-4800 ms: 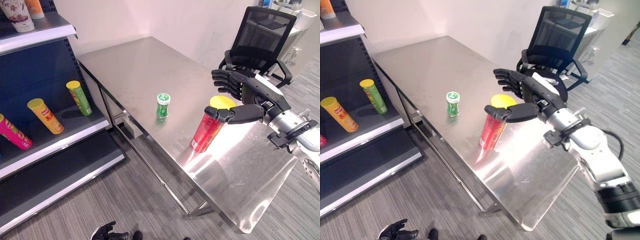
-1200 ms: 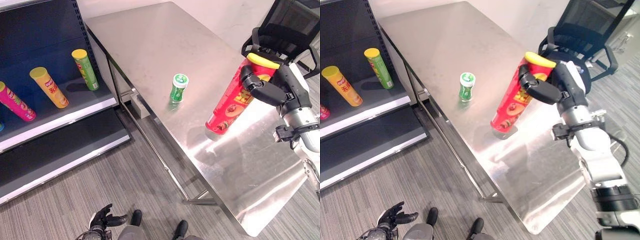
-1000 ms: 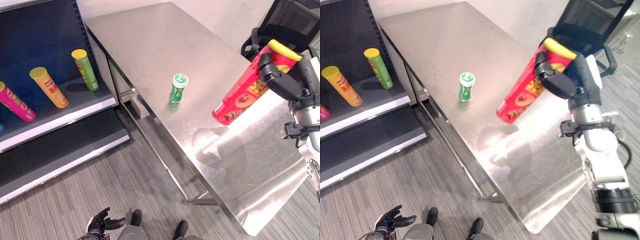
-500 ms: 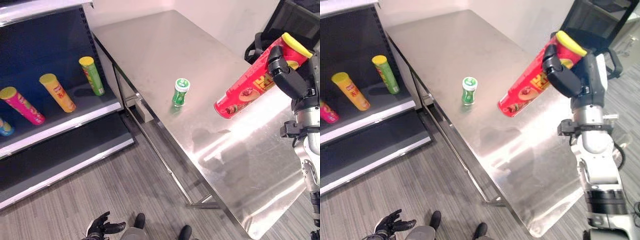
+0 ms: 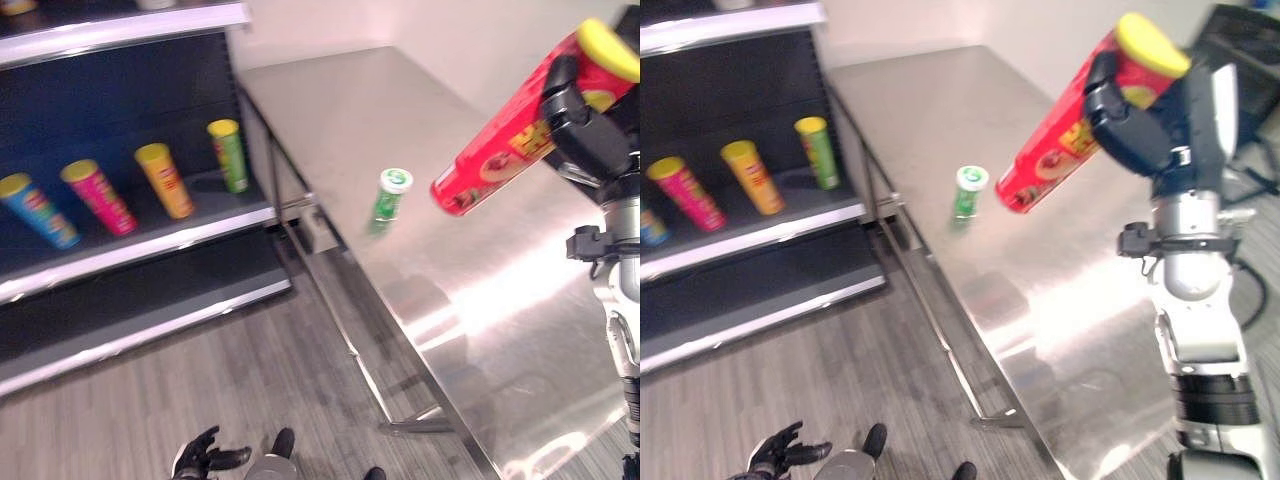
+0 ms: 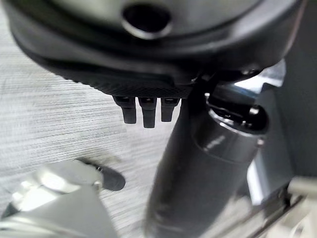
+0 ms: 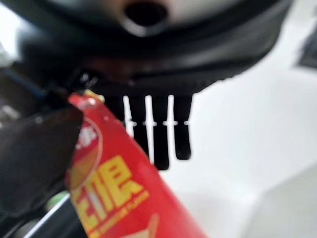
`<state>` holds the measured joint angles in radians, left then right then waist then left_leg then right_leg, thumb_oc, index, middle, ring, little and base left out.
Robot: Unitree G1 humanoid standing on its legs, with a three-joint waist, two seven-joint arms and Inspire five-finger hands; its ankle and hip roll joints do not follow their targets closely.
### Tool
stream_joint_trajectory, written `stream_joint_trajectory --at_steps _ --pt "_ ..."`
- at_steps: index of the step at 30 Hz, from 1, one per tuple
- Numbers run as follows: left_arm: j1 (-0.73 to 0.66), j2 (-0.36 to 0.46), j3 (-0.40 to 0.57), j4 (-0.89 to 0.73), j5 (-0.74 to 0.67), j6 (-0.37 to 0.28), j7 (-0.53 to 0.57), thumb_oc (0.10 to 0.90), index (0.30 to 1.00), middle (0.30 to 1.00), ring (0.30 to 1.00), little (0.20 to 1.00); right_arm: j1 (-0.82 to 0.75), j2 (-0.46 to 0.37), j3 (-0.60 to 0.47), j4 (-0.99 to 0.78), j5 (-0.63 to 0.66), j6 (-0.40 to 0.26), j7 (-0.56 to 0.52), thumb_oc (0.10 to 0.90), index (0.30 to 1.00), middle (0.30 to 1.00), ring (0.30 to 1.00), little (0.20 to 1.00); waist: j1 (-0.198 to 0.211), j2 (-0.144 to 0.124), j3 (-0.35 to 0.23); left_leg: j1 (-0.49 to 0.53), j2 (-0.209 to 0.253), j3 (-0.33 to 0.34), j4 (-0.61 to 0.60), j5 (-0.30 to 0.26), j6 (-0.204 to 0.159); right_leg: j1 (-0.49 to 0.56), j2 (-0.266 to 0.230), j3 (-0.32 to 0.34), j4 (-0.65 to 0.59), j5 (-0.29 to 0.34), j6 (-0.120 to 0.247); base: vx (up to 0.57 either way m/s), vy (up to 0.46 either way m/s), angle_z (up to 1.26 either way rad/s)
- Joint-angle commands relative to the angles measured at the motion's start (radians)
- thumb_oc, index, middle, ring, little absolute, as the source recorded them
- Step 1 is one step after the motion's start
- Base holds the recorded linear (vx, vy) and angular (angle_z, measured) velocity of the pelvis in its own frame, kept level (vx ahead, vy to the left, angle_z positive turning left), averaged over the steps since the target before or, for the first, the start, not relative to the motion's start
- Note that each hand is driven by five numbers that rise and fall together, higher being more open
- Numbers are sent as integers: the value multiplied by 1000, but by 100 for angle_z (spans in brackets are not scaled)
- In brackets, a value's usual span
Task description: Put the goods on the table back onto the shelves and tidy them up.
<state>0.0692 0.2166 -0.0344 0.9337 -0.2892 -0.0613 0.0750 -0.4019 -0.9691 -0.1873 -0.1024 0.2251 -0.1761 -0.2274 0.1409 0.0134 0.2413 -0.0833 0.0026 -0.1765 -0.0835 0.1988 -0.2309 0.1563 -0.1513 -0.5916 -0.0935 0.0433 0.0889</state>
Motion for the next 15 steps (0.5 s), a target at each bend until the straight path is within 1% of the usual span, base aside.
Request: stream_joint_trajectory --at_steps 1,2,3,4,5,6,7,9,10,11,12,13,14,15 --pt "25 78 -33 11 36 -16 10 800 900 900 900 900 -179 -26 -23 -139 -49 -120 -33 400 300 300 300 300 48 -41 -64 64 170 167 61 -111 55 -7 -21 58 6 -61 50 -30 210 69" --pt "29 76 -31 15 40 -18 12 800 900 900 900 900 -168 -29 -28 -154 -59 -115 -28 400 300 300 300 300 41 -38 -70 80 202 171 56 -108 45 -3 -34 51 6 -52 56 -38 316 8" --pt "29 77 -25 20 41 -20 18 800 900 900 900 900 -157 -32 -32 -165 -64 -116 -28 400 300 300 300 300 31 -37 -76 89 244 176 57 -101 32 -2 -54 45 6 -41 64 -26 307 8" --pt "32 75 -23 19 44 -21 21 800 900 900 900 900 -146 -30 -38 -171 -60 -116 -23 400 300 300 300 300 24 -33 -81 95 273 176 56 -87 23 -3 -69 42 6 -35 72 30 327 34" --pt "36 76 -22 16 50 -22 21 800 900 900 900 900 -133 -30 -45 -172 -58 -112 -20 400 300 300 300 300 13 -25 -94 109 296 166 47 -81 8 -1 -80 50 6 -39 89 -28 519 41" --pt "36 80 -30 23 62 -22 23 800 900 900 900 900 -124 -31 -52 -173 -60 -108 -21 400 300 300 300 300 3 -14 -102 118 299 145 41 -77 -3 -16 -114 46 10 1 102 -8 543 41" --pt "35 83 -34 20 72 -21 22 800 900 900 900 900 -118 -41 -61 -178 -68 -105 -19 400 300 300 300 300 -6 -9 -106 124 289 139 31 -93 -2 -15 -132 50 11 25 118 -59 442 31" --pt "35 84 -35 19 72 -21 22 800 900 900 900 900 -116 -42 -63 -179 -68 -105 -19 400 300 300 300 300 -6 -10 -106 124 287 138 31 -93 -1 -14 -134 49 10 27 120 3 74 15" --pt "35 84 -35 19 72 -21 22 800 900 900 900 900 -116 -42 -63 -179 -68 -105 -19 400 300 300 300 300 -6 -10 -106 124 287 138 31 -93 -1 -14 -134 49 10 27 120 -64 512 8" --pt "19 88 -54 27 95 -21 19 800 900 900 900 900 -82 -32 -80 -177 -97 -87 -25 400 300 300 300 300 -12 -24 -119 141 218 172 7 -177 43 -40 -234 47 6 109 165 -63 513 4" --pt "19 89 -55 27 95 -21 19 800 900 900 900 900 -80 -31 -82 -177 -97 -86 -25 400 300 300 300 300 -9 -25 -119 141 217 175 7 -177 43 -42 -235 49 7 109 166 -119 960 10" --pt "1 114 -46 21 113 -17 11 800 900 900 900 900 -27 -13 -99 -179 -154 -61 -24 400 300 300 300 300 -14 -51 -120 152 135 193 -2 -225 92 -62 -301 70 16 177 173 -104 674 13" --pt "-8 148 -40 2 101 -18 23 800 900 900 900 900 -17 9 -98 -192 -160 -62 -33 400 300 300 300 300 -27 -64 -100 138 103 175 -1 -216 119 -86 -284 163 72 170 159 -116 679 34" --pt "-8 149 -39 1 101 -18 23 800 900 900 900 900 -19 9 -97 -192 -161 -62 -34 400 300 300 300 300 -28 -68 -101 134 99 175 -2 -211 121 -94 -290 166 78 170 160 -62 235 57"
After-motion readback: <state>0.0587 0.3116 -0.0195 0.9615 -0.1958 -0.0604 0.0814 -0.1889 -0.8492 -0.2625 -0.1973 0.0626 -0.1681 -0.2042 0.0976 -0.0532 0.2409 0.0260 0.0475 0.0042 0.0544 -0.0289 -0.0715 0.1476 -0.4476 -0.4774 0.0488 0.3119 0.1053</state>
